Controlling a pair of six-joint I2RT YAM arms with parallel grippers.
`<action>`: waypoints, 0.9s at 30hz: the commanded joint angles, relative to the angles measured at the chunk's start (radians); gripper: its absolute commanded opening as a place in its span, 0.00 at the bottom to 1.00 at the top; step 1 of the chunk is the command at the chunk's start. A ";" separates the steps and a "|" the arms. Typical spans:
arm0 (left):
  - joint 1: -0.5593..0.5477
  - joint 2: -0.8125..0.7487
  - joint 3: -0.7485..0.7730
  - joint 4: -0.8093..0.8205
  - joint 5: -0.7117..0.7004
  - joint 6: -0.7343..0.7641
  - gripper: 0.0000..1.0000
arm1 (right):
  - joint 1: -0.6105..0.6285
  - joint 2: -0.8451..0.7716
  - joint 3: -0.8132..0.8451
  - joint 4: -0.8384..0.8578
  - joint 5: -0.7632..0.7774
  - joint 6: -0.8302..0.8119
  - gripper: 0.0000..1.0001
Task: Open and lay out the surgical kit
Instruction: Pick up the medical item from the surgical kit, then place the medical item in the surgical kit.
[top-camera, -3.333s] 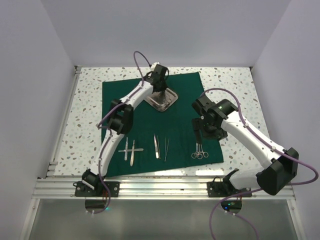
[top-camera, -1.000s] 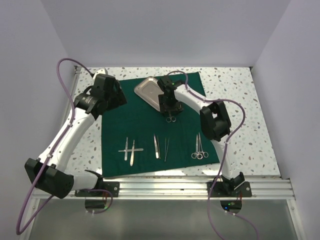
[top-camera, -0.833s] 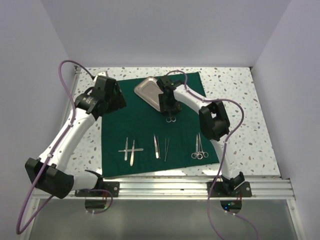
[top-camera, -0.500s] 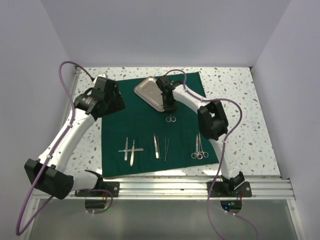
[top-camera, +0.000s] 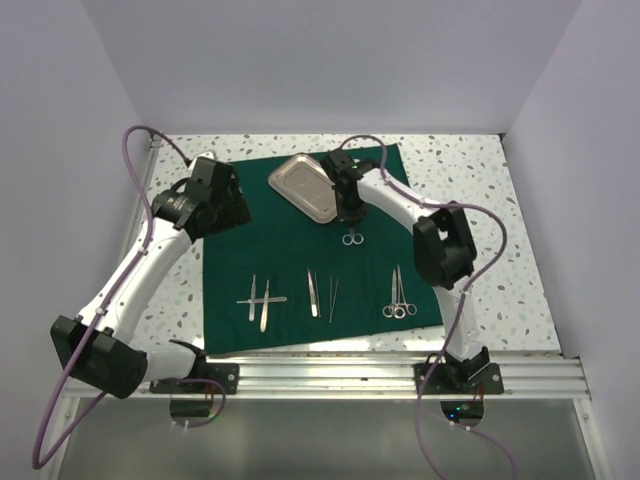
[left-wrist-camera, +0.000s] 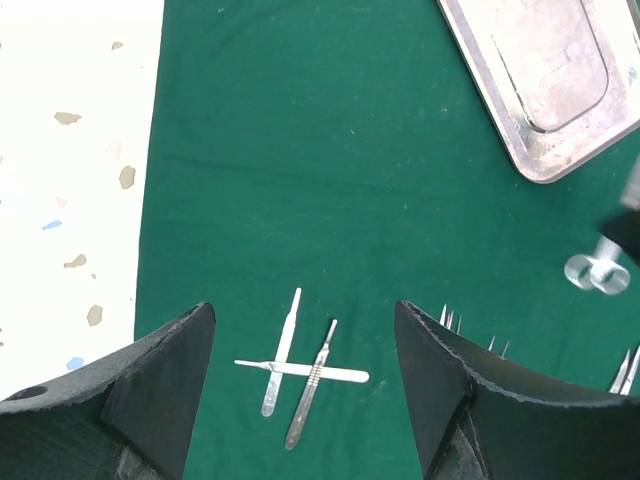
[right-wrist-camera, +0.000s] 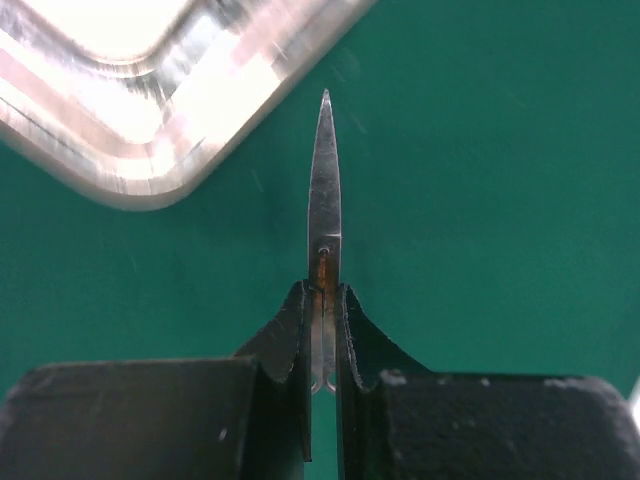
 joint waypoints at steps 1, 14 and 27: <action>0.008 0.024 -0.004 0.062 -0.010 0.042 0.76 | -0.007 -0.259 -0.107 -0.038 0.056 0.001 0.00; 0.008 0.228 0.132 0.153 0.012 0.107 0.75 | -0.007 -0.770 -0.899 0.140 -0.071 0.192 0.00; 0.007 0.213 0.166 0.127 0.009 0.105 0.75 | -0.007 -0.842 -0.850 0.004 -0.023 0.189 0.98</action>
